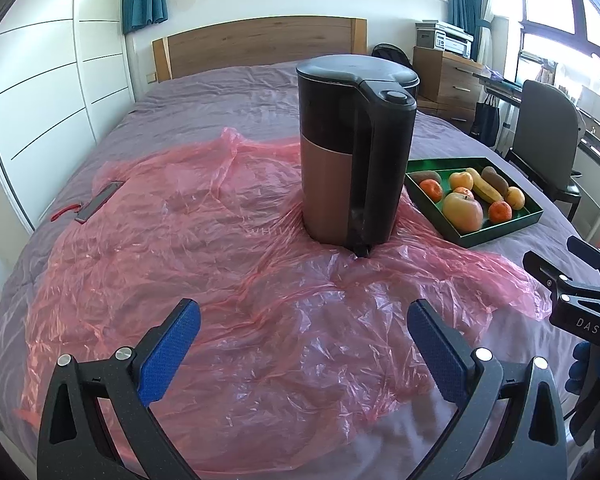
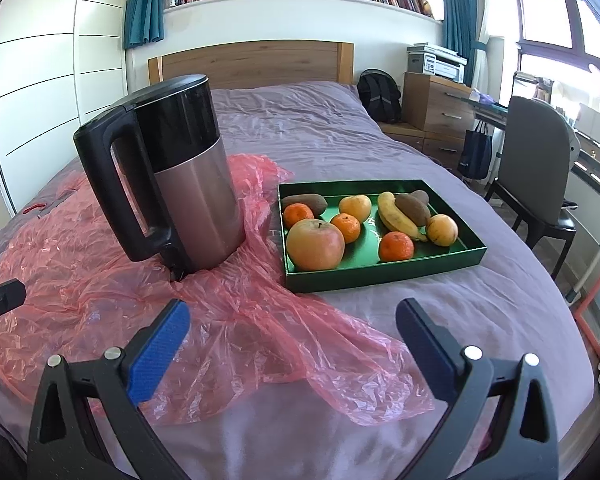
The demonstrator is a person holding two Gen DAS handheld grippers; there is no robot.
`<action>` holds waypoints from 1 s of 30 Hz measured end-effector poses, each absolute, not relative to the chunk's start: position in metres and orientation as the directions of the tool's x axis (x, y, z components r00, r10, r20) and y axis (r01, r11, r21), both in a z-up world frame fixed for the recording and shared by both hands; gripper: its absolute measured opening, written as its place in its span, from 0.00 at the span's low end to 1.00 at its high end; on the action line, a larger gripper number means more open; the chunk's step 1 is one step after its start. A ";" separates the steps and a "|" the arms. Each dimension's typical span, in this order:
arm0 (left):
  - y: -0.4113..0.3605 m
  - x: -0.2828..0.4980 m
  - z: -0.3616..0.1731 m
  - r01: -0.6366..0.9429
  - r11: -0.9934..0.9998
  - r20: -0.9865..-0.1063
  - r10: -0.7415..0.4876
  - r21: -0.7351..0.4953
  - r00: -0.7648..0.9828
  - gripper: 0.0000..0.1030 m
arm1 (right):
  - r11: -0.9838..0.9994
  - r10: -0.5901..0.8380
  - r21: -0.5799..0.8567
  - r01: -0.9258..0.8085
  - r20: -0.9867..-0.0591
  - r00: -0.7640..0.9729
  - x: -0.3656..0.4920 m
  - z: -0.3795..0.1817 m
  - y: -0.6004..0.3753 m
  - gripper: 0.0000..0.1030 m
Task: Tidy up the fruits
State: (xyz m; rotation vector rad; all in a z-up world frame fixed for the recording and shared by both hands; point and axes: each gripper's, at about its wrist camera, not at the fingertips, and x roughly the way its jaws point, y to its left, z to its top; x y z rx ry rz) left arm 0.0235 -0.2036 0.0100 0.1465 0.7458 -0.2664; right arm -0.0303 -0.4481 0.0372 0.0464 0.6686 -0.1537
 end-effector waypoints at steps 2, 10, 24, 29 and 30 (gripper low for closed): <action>-0.203 0.024 0.009 0.288 0.957 -0.687 -0.186 0.036 0.702 0.99 | 0.988 -0.126 -0.008 0.155 -0.622 0.773 -0.030 0.037 -0.447 1.00; -0.200 0.026 0.007 0.286 0.957 -0.691 -0.183 0.036 0.699 0.99 | 0.988 -0.128 -0.011 0.156 -0.625 0.770 -0.029 0.037 -0.445 1.00; -0.202 0.024 0.007 0.296 0.954 -0.692 -0.188 0.039 0.697 0.99 | 0.987 -0.134 -0.012 0.161 -0.624 0.770 -0.030 0.038 -0.449 1.00; -0.202 0.024 0.008 0.300 0.953 -0.693 -0.192 0.037 0.695 0.99 | 0.987 -0.135 -0.013 0.162 -0.623 0.770 -0.030 0.039 -0.449 1.00; -0.202 0.023 0.008 0.302 0.953 -0.693 -0.194 0.036 0.695 0.99 | 0.987 -0.134 -0.013 0.162 -0.623 0.770 -0.030 0.039 -0.449 1.00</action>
